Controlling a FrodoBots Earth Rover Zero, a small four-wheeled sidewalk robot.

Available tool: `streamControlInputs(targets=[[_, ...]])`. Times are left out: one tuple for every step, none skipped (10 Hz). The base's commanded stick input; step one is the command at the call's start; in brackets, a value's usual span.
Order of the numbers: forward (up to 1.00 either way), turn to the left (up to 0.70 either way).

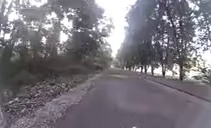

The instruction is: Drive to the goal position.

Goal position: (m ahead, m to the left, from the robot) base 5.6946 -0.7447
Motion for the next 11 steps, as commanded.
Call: streamControlInputs(targets=[[0.7, 0.0], [0.7, 0.0], [0.7, 0.0], [0.7, -0.09], [0.7, -0.2], [0.7, -0.31], [0.7, -0.35], [0.7, -0.06], [0.7, 0.0], [0.7, 0.0], [0.7, 0.0]])
